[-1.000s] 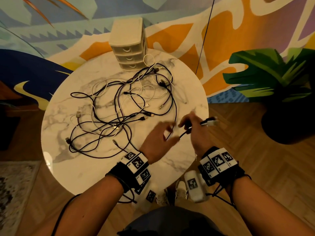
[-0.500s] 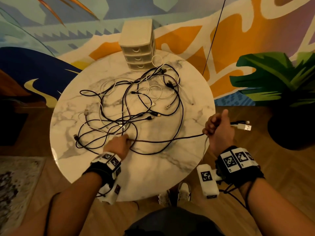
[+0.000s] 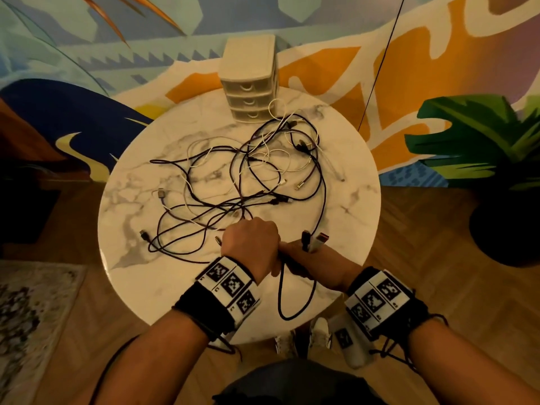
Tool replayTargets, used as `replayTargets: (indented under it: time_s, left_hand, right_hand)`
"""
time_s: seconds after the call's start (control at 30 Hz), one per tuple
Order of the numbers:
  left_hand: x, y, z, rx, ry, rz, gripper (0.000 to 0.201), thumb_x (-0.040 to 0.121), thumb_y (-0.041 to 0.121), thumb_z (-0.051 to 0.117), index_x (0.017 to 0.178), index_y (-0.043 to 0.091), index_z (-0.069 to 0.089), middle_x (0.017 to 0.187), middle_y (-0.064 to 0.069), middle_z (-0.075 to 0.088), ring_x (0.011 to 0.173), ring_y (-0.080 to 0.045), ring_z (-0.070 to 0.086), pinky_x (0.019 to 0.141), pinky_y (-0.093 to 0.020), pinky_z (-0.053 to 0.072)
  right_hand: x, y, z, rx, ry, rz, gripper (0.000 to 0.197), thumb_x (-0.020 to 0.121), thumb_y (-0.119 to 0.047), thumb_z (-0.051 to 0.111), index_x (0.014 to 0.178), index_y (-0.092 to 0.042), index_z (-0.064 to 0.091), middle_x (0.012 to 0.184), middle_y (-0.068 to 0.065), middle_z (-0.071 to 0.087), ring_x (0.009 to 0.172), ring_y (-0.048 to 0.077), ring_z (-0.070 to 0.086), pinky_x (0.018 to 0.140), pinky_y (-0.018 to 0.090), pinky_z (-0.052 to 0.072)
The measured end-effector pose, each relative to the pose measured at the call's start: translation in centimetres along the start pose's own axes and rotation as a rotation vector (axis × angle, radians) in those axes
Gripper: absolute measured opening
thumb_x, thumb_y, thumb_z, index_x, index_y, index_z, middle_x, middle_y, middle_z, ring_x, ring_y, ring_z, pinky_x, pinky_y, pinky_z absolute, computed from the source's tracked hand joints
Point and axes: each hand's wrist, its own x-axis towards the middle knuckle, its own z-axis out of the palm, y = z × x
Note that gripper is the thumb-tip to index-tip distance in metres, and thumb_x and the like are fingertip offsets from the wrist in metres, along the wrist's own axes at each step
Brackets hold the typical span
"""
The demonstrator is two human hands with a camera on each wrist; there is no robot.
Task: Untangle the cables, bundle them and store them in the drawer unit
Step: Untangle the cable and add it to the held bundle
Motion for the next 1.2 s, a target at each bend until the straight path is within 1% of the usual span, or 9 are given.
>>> replayTargets:
  time_s: [0.33, 0.47, 0.53, 0.67, 0.8, 0.87, 1.03, 1.1, 1.2]
  left_hand:
    - [4.7, -8.8, 5.5, -0.581, -0.044, -0.266, 0.021, 0.092, 0.03, 0.05, 0.105, 0.022, 0.064, 0.105, -0.011, 0.066, 0.099, -0.032, 0.062, 0.08, -0.035, 0.049]
    - [5.6, -11.2, 2.8, -0.781, 0.347, -0.174, 0.011, 0.09, 0.02, 0.055, 0.085, 0.017, 0.064, 0.072, -0.006, 0.066, 0.069, -0.025, 0.063, 0.064, -0.033, 0.051]
    - [5.2, -10.3, 3.1, -0.789, 0.445, -0.127, 0.013, 0.09, 0.019, 0.056, 0.09, 0.015, 0.068, 0.073, -0.006, 0.067, 0.067, -0.022, 0.061, 0.064, -0.031, 0.047]
    - [4.4, -9.7, 6.2, -0.617, 0.147, -0.139, 0.025, 0.092, 0.039, 0.048, 0.097, 0.025, 0.068, 0.086, -0.007, 0.07, 0.083, -0.028, 0.067, 0.071, -0.036, 0.053]
    - [3.7, -9.6, 1.5, -0.549, 0.491, -0.212, 0.044, 0.092, 0.054, 0.038, 0.074, 0.02, 0.061, 0.066, -0.004, 0.064, 0.07, -0.03, 0.061, 0.062, -0.035, 0.049]
    - [2.4, -7.4, -0.7, -0.469, 0.54, -0.192, 0.049, 0.093, 0.056, 0.035, 0.077, 0.018, 0.062, 0.07, -0.007, 0.065, 0.072, -0.032, 0.061, 0.062, -0.036, 0.049]
    - [0.1, -1.8, -0.6, -0.221, 0.324, -0.121, 0.043, 0.097, 0.049, 0.032, 0.094, 0.02, 0.064, 0.089, -0.007, 0.067, 0.085, -0.031, 0.063, 0.062, -0.032, 0.038]
    - [-0.3, -1.5, 0.1, -0.182, 0.29, -0.107, 0.041, 0.098, 0.047, 0.031, 0.093, 0.02, 0.061, 0.09, -0.005, 0.066, 0.086, -0.029, 0.062, 0.063, -0.032, 0.036]
    - [0.2, -2.3, 2.4, -0.375, 0.202, -0.088, 0.033, 0.096, 0.045, 0.037, 0.077, 0.023, 0.052, 0.077, -0.001, 0.059, 0.078, -0.025, 0.059, 0.061, -0.03, 0.035]
  right_hand:
    - [1.4, 1.9, -3.5, -0.229, 0.294, -0.034, 0.04, 0.099, -0.025, 0.043, 0.06, -0.025, 0.055, 0.062, -0.008, 0.05, 0.058, 0.002, 0.044, 0.067, 0.024, 0.037]
    - [1.4, 3.9, -5.6, -0.289, 0.442, 0.022, 0.038, 0.097, -0.026, 0.046, 0.06, -0.026, 0.052, 0.061, 0.0, 0.045, 0.057, 0.015, 0.04, 0.063, 0.031, 0.034]
    - [1.4, 4.8, -5.9, -0.279, 0.522, 0.021, 0.034, 0.099, -0.027, 0.043, 0.069, -0.023, 0.058, 0.058, -0.003, 0.044, 0.054, 0.012, 0.039, 0.059, 0.027, 0.033]
    - [0.4, 4.9, -7.4, -0.247, 0.828, 0.005, 0.039, 0.1, -0.035, 0.032, 0.084, -0.013, 0.06, 0.062, -0.008, 0.047, 0.055, 0.01, 0.043, 0.058, 0.029, 0.035]
    - [-0.7, 1.6, -8.5, -0.173, 1.134, -0.245, 0.042, 0.1, -0.037, 0.036, 0.063, -0.02, 0.046, 0.058, -0.001, 0.037, 0.053, 0.012, 0.033, 0.058, 0.031, 0.028]
    - [-1.4, -1.1, -6.7, -0.159, 1.089, -0.396, 0.051, 0.096, -0.05, 0.038, 0.058, -0.018, 0.046, 0.052, 0.0, 0.038, 0.047, 0.017, 0.035, 0.051, 0.032, 0.031]
    - [0.1, -1.9, -0.7, -0.147, 0.546, -0.129, 0.066, 0.08, -0.069, 0.031, 0.072, -0.017, 0.072, 0.043, -0.006, 0.048, 0.046, 0.012, 0.044, 0.058, 0.034, 0.04]
    - [1.5, -0.6, -0.9, -0.222, 0.491, -0.069, 0.063, 0.08, -0.07, 0.032, 0.084, -0.024, 0.074, 0.043, -0.013, 0.05, 0.05, 0.009, 0.047, 0.064, 0.036, 0.044]
    - [2.2, 0.7, -2.8, -0.201, 0.481, -0.065, 0.051, 0.092, -0.056, 0.037, 0.07, -0.023, 0.07, 0.042, -0.004, 0.043, 0.044, 0.015, 0.042, 0.052, 0.038, 0.037]
